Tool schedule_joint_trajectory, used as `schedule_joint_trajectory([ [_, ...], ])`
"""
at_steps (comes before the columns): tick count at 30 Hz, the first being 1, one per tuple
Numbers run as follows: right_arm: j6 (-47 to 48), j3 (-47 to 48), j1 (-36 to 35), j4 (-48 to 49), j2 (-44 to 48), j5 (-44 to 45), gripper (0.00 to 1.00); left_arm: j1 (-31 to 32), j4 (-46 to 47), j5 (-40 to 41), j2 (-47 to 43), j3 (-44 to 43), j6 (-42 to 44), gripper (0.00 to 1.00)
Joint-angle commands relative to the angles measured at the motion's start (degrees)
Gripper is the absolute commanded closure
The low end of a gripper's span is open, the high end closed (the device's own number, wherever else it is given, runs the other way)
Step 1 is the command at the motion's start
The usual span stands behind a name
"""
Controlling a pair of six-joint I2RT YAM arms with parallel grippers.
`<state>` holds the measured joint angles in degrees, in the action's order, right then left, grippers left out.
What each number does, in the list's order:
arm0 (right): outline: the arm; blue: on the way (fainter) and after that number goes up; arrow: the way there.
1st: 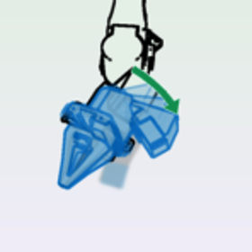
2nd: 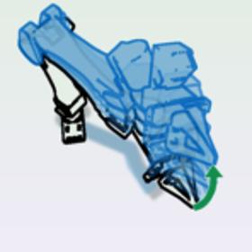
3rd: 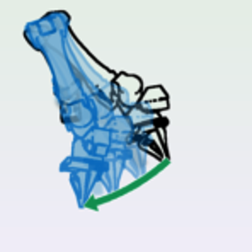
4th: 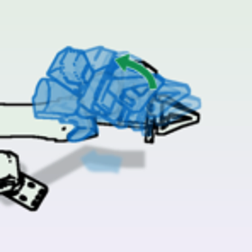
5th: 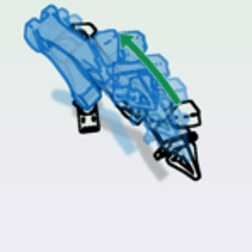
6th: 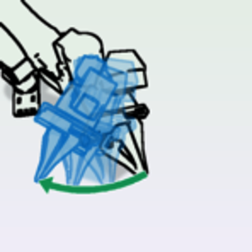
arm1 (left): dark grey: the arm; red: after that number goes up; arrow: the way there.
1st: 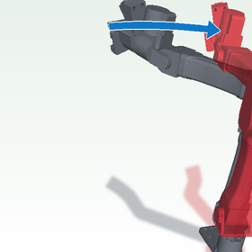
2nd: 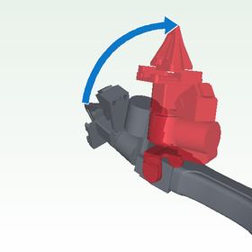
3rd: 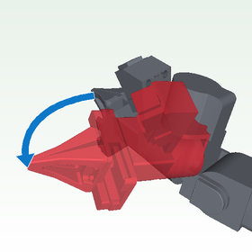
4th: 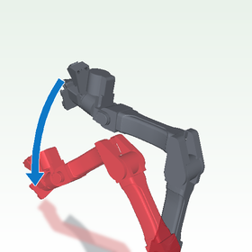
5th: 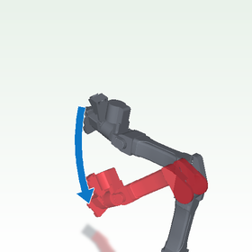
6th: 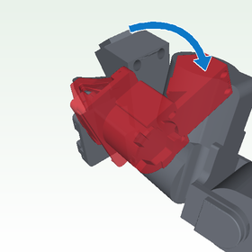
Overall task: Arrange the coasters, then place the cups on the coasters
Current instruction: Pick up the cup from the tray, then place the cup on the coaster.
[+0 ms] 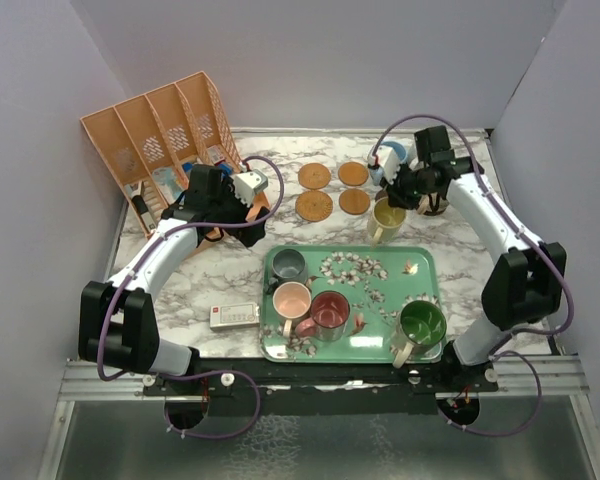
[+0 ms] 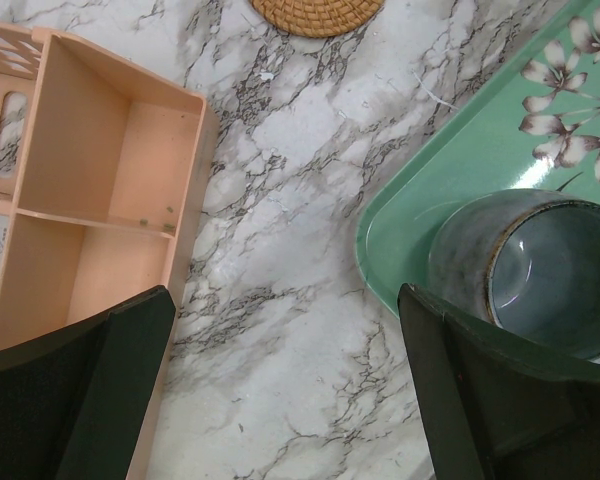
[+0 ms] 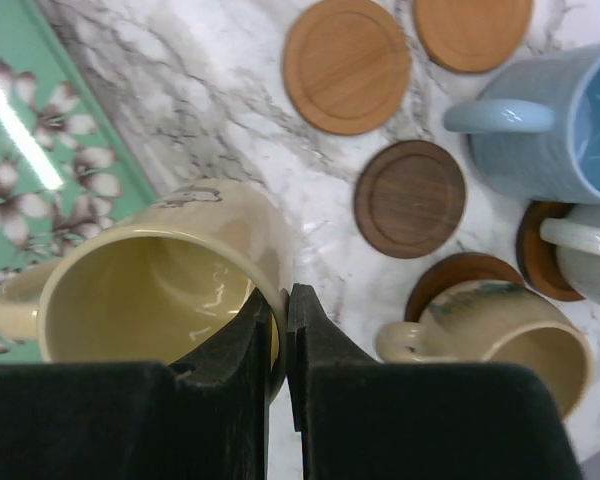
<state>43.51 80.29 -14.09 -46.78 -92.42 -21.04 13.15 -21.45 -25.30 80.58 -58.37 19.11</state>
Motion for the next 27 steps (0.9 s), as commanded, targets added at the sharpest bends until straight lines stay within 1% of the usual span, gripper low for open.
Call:
schedule_joint_trajectory([
  [1, 5.0, 10.4, 4.62, -1.8, -5.93, -4.94, 0.99, 0.13, 0.9, -1.12, -1.21, 0.56, 0.74, 0.01],
  [8, 6.94, 22.53, 8.28, -4.04, -16.86, -7.35, 0.99, 0.12, 0.95, -0.67, -1.5, 0.6, 0.97, 0.01],
  [15, 7.47, 30.37, 9.55, -5.65, -24.04, -7.27, 0.99, 0.12, 0.89, -0.63, -1.5, 0.8, 1.07, 0.01],
  [19, 7.2, 32.75, 9.82, -6.25, -26.43, -6.6, 0.99, 0.12, 0.92, -0.75, -1.57, 0.65, 0.97, 0.01],
  [27, 6.14, 33.35, 10.3, -5.68, -28.7, -3.8, 0.99, 0.12, 0.9, -1.06, -1.71, 0.79, 1.03, 0.01],
])
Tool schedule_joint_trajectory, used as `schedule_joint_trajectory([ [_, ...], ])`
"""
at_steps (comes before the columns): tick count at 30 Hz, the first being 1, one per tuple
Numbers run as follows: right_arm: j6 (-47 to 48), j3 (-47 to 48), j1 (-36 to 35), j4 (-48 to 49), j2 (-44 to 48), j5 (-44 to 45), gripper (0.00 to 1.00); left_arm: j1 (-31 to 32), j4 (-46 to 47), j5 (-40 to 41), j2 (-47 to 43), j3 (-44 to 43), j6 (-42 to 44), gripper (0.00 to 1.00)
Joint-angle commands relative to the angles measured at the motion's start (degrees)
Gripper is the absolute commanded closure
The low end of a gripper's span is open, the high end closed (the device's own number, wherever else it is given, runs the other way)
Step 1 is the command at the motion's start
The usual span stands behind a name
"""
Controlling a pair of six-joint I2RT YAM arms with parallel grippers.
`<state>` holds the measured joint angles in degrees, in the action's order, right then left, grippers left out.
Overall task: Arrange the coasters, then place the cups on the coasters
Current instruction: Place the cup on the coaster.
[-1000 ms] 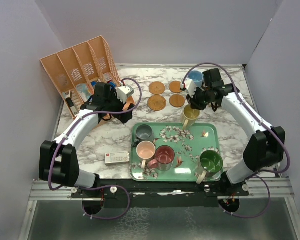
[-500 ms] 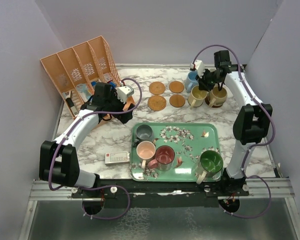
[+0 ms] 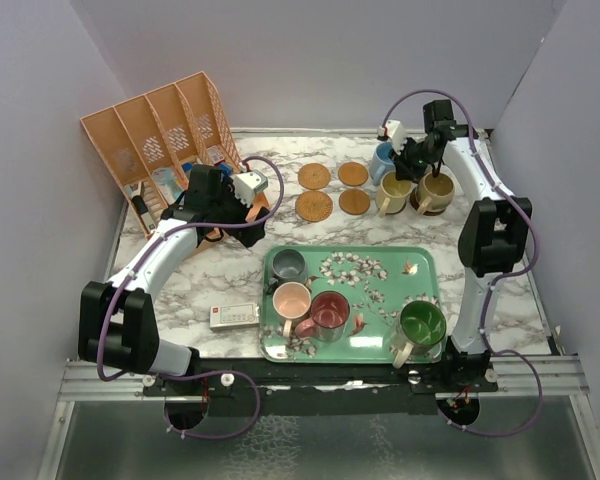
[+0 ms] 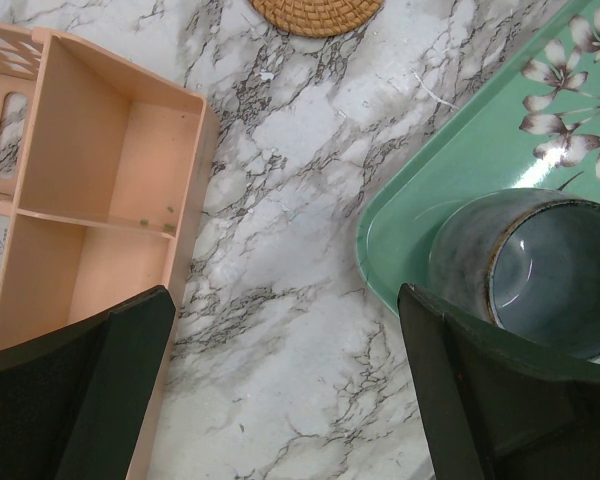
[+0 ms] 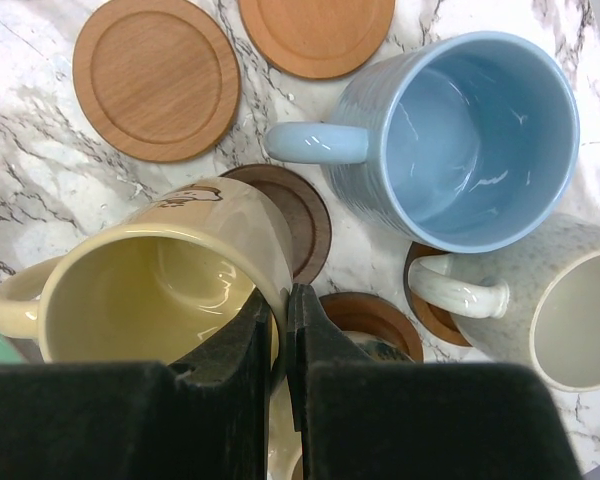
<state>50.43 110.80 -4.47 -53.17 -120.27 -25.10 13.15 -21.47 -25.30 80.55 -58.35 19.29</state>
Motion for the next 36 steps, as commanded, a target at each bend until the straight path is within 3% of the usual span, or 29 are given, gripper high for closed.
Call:
schedule_joint_trajectory([
  [1, -0.88, 2.9, 0.77, 0.81, -0.99, 0.42, 0.99, 0.12, 0.92, -1.0, -1.64, 0.8, 0.91, 0.01],
  [36, -1.03, 6.6, 1.75, 0.63, -5.5, 0.78, 0.99, 0.12, 0.97, -1.22, -1.99, 0.78, 0.59, 0.01],
])
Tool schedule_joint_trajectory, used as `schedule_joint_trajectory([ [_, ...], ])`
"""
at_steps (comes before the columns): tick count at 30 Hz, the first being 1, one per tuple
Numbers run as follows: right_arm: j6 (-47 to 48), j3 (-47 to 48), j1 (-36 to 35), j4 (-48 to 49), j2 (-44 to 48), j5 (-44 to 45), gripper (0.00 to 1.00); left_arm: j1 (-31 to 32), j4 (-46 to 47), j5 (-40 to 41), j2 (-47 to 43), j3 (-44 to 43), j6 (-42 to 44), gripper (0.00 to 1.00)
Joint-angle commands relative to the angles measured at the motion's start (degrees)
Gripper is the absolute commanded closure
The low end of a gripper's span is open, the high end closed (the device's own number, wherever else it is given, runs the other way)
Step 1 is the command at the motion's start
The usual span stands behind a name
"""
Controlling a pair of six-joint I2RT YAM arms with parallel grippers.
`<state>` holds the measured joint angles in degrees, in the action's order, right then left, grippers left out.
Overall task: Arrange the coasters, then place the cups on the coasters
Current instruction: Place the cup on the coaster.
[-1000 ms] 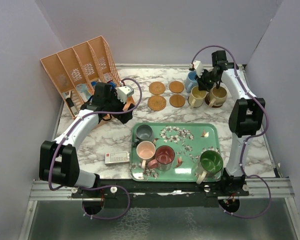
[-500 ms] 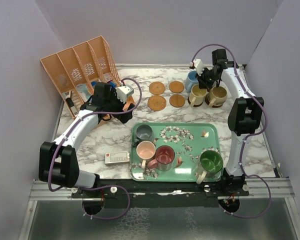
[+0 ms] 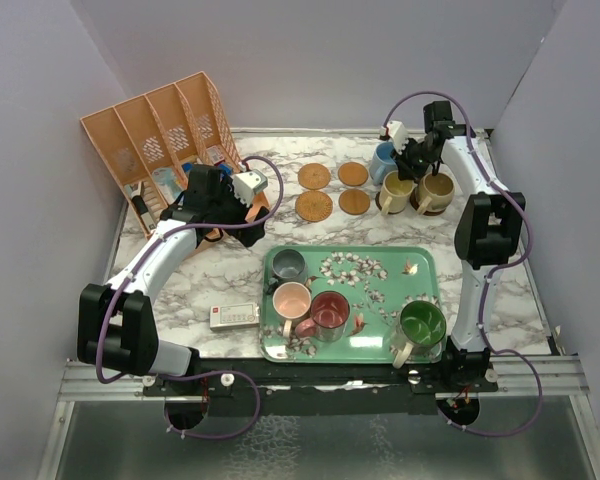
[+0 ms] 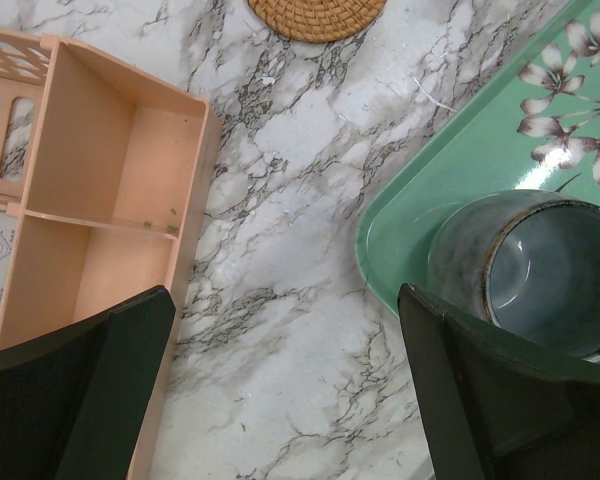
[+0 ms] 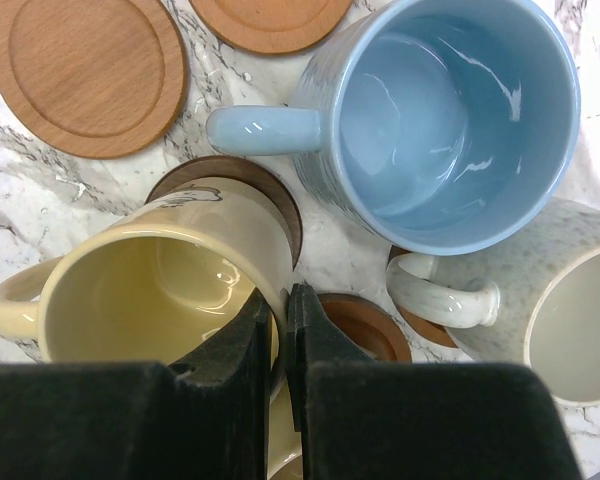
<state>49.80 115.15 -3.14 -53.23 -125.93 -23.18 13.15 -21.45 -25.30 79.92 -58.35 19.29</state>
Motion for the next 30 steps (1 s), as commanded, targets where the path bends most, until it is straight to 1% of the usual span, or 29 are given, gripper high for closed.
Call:
schedule_joint_trajectory([
  [1, -0.43, 2.22, 0.41, 0.68, 0.09, -1.21, 0.99, 0.12, 0.96, -1.19, -1.36, 0.73, 0.6, 0.01],
  [30, -1.74, 2.97, 0.5, 0.83, -0.87, -2.92, 0.99, 0.12, 0.89, -1.22, -1.71, 1.18, 0.82, 0.01],
])
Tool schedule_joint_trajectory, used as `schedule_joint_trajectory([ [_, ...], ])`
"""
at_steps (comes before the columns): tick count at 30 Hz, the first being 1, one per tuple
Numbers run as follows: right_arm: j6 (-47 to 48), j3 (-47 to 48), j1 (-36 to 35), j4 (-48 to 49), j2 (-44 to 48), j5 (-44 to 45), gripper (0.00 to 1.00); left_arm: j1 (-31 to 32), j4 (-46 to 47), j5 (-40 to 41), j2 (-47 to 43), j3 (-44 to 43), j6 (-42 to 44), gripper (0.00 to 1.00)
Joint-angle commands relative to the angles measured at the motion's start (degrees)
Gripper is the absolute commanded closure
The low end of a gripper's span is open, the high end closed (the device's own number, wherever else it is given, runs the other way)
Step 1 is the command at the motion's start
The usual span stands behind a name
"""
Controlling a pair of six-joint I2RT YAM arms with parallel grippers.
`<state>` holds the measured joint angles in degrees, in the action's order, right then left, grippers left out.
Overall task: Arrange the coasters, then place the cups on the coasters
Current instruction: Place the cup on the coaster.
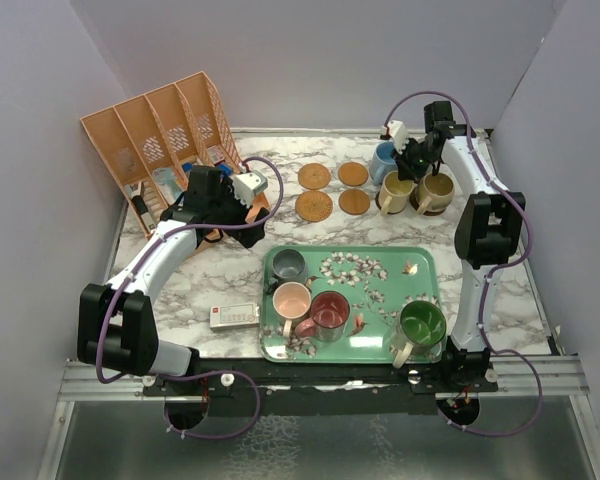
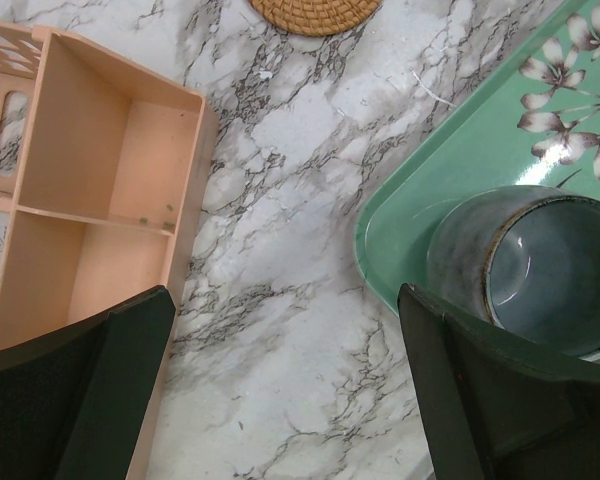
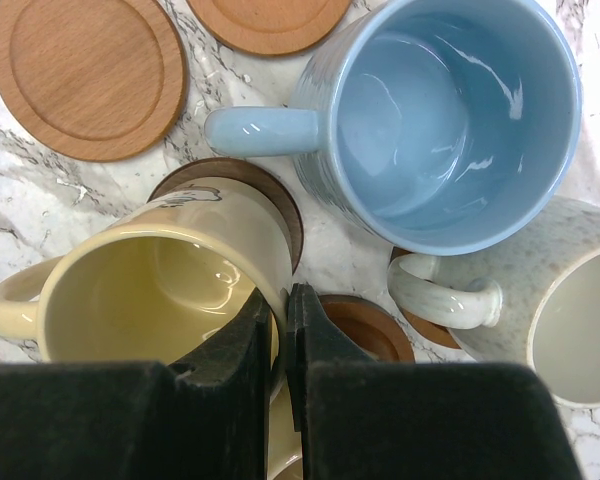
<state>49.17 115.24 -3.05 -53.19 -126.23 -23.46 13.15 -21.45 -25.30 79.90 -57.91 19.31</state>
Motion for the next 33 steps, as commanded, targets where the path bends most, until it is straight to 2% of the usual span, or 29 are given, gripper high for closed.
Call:
schedule_joint_trajectory([
  [1, -1.07, 2.88, 0.41, 0.71, -0.59, -2.64, 0.99, 0.12, 0.9, -1.22, -1.74, 0.84, 0.86, 0.01],
  [10, -0.5, 1.12, 0.41, 1.15, -0.59, -2.16, 0.97, 0.12, 0.97, -1.21, -1.8, 0.8, 0.83, 0.01],
  [33, -2.23, 1.4, 0.41, 2.02, 0.12, -1.98, 0.75, 0.12, 0.94, -1.31, -2.54, 0.79, 0.66, 0.01],
])
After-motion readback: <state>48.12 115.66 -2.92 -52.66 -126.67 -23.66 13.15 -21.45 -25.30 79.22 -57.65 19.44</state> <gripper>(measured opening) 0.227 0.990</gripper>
